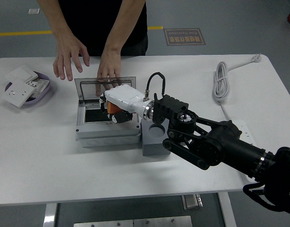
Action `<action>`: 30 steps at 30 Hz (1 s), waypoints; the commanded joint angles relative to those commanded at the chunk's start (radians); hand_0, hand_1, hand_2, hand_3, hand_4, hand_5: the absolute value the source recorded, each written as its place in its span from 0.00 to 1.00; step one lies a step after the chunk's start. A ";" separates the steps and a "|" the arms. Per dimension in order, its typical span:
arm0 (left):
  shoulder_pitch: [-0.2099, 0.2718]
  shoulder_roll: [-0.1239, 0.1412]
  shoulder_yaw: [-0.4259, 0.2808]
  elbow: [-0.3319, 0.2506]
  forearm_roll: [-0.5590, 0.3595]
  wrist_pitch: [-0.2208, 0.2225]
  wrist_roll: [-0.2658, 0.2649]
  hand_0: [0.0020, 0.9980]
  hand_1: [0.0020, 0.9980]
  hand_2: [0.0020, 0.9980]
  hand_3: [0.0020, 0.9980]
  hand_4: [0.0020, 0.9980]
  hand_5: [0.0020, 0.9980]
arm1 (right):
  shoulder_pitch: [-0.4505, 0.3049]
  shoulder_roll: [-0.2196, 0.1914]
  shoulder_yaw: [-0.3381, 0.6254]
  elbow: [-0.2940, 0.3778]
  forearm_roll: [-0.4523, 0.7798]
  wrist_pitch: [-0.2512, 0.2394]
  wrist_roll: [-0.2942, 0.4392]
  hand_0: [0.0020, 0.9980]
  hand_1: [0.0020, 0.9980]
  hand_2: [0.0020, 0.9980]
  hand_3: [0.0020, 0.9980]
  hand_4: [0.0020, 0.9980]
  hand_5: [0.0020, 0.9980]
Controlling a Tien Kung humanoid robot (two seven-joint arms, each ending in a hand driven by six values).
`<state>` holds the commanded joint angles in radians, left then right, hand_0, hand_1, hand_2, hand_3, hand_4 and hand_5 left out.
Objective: Pick up the cylinder from the cube,place it in the box,flap close box
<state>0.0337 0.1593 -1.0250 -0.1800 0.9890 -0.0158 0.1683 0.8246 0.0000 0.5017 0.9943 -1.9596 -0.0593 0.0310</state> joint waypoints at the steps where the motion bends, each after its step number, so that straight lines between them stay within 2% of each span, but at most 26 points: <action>1: 0.000 0.000 -0.001 0.000 0.001 0.000 0.000 0.62 0.61 0.60 0.59 0.66 0.20 | 0.001 0.000 0.002 0.000 -0.001 0.001 0.002 0.29 0.43 0.50 0.53 0.11 0.00; 3: -0.001 0.001 -0.002 0.000 0.003 0.000 0.000 0.62 0.61 0.60 0.59 0.66 0.20 | 0.002 0.000 0.005 0.000 -0.004 0.004 0.004 0.29 0.43 0.50 0.53 0.11 0.00; 4: -0.001 0.001 -0.002 0.000 0.004 0.000 0.001 0.62 0.61 0.60 0.59 0.66 0.20 | 0.002 0.000 0.006 0.000 -0.006 0.005 0.005 0.44 0.54 0.57 0.63 0.46 0.13; 9: -0.001 0.001 -0.001 0.000 0.006 0.000 0.000 0.62 0.61 0.60 0.59 0.66 0.20 | 0.005 0.000 0.000 -0.004 -0.011 0.011 0.007 0.44 0.54 0.57 0.63 0.46 0.13; 10: -0.002 0.001 -0.002 0.000 0.007 0.000 0.000 0.62 0.61 0.60 0.59 0.66 0.20 | 0.004 0.000 -0.002 -0.004 -0.012 0.012 0.008 0.68 0.66 0.68 0.70 0.64 0.30; 15: -0.002 0.000 -0.002 0.000 0.008 0.000 0.000 0.62 0.61 0.60 0.59 0.66 0.20 | 0.003 0.000 -0.009 -0.001 -0.013 0.015 0.009 0.68 0.66 0.68 0.70 0.64 0.30; 16: -0.002 0.000 -0.002 0.000 0.009 0.000 0.000 0.62 0.61 0.60 0.59 0.66 0.20 | 0.002 0.000 -0.011 -0.001 -0.012 0.015 0.010 0.77 0.68 0.70 0.73 0.71 0.32; 21: -0.003 -0.001 -0.004 0.000 0.013 0.000 0.000 0.62 0.61 0.60 0.59 0.66 0.20 | 0.000 0.000 -0.017 0.002 0.001 0.014 0.015 0.77 0.68 0.70 0.73 0.71 0.32; 22: -0.003 -0.001 -0.003 0.000 0.013 0.000 0.000 0.62 0.60 0.60 0.59 0.66 0.20 | 0.000 0.000 -0.018 0.002 0.004 0.014 0.016 0.79 0.69 0.71 0.78 0.77 0.34; 27: -0.005 -0.004 -0.001 0.000 0.014 0.000 -0.003 0.62 0.60 0.60 0.59 0.66 0.20 | -0.003 0.000 -0.020 0.007 0.018 0.010 0.019 0.79 0.69 0.71 0.78 0.77 0.34; 30: -0.003 -0.006 0.001 0.000 0.012 0.000 -0.004 0.62 0.60 0.60 0.59 0.66 0.20 | -0.010 0.000 -0.012 0.026 0.067 0.017 0.021 0.79 0.69 0.71 0.78 0.79 0.34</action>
<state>0.0311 0.1531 -1.0238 -0.1800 1.0014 -0.0156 0.1641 0.8149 0.0000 0.4893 1.0200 -1.8923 -0.0424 0.0522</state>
